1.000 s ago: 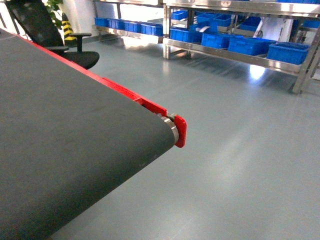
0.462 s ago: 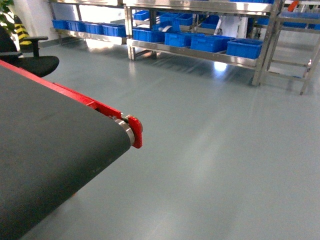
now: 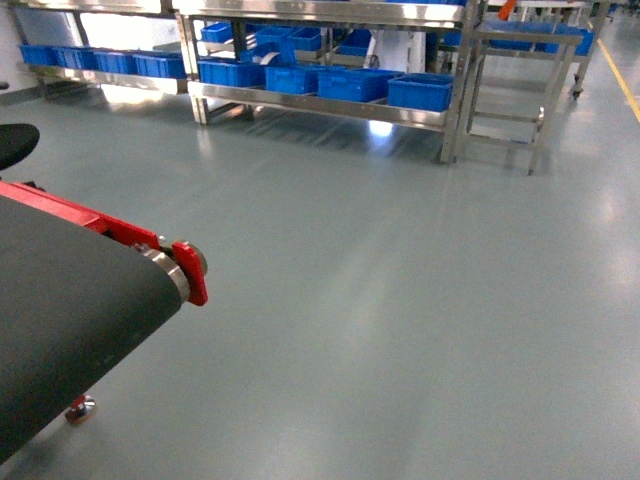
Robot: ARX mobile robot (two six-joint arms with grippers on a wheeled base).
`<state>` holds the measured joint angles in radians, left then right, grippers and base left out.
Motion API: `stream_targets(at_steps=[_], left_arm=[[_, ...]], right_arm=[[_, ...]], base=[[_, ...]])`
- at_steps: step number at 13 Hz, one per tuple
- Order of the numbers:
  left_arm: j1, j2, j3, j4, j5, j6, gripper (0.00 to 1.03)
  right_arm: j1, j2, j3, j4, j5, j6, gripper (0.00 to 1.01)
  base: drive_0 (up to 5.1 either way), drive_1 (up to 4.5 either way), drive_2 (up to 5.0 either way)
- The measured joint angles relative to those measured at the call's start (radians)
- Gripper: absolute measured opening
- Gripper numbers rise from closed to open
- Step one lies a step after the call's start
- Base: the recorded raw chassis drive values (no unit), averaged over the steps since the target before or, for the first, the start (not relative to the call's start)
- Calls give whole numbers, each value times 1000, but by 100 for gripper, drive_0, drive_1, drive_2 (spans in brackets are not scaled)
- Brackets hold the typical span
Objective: Sort blue parts and orange caps into right shelf containers
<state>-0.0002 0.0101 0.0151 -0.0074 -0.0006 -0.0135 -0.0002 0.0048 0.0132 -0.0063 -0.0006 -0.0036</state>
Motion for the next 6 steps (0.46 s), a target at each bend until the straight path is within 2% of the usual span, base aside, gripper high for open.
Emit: stream_targets(at_steps=[6], left_arm=[[0,0,0,0,0,0,44]], right_arm=[[0,0,0,0,0,0,45]], base=[[-162,-162,-162]])
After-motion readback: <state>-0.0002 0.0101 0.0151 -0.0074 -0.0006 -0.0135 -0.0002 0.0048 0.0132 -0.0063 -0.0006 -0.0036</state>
